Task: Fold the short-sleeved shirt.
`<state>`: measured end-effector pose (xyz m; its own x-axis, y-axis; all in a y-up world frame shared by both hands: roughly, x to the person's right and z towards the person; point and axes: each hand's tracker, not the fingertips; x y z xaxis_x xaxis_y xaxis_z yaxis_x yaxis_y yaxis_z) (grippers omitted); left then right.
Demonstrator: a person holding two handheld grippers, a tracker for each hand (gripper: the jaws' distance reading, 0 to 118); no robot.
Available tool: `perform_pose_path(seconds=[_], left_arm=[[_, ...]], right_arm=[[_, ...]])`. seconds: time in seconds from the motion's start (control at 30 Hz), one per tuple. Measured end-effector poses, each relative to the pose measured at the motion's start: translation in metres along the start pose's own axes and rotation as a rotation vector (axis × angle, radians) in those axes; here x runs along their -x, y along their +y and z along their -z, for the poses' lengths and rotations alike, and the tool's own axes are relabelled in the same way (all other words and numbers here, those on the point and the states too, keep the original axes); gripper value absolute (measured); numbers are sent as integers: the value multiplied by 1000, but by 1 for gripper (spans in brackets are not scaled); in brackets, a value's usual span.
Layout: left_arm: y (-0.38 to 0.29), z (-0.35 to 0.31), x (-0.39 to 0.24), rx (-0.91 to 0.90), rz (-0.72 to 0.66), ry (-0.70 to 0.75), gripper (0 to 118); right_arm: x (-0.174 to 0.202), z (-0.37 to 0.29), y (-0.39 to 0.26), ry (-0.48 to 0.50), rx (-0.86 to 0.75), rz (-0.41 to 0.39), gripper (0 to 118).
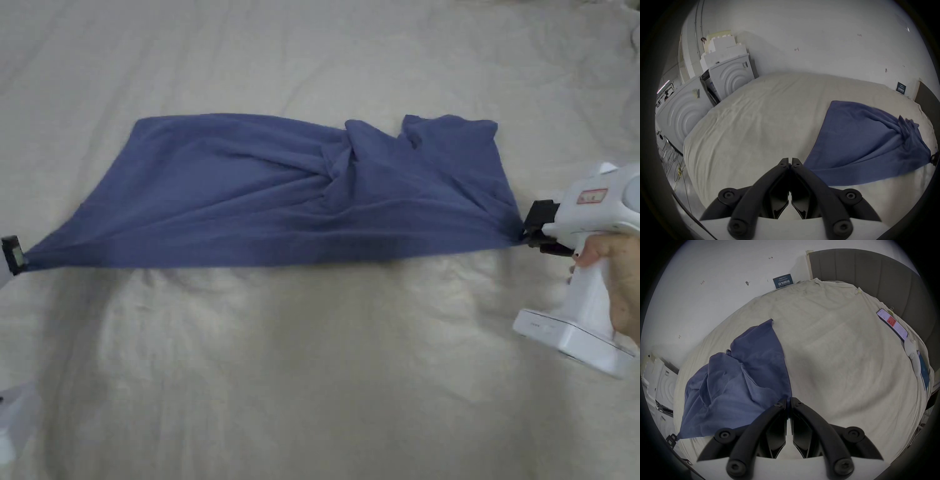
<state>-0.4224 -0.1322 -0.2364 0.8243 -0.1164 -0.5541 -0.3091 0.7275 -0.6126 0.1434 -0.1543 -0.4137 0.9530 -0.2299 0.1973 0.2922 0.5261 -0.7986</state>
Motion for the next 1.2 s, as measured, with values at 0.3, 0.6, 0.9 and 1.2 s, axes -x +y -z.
perform_pose_path(seconds=[0.3,0.6,0.9,1.2], left_arm=[[-105,-83,48,93,-144,-44,0],[-165,-131,62,115,-63,-54,0],[-189,-120,76,189,-63,-72,0],[-170,-124,98,164,-88,-102,103]], right_arm=[[-56,-70,-54,4,1,-8,2],[-101,-126,-112,7,-5,-43,3],[-124,-121,-158,-34,57,-2,2],[-120,-142,-148,-88,7,-45,99]])
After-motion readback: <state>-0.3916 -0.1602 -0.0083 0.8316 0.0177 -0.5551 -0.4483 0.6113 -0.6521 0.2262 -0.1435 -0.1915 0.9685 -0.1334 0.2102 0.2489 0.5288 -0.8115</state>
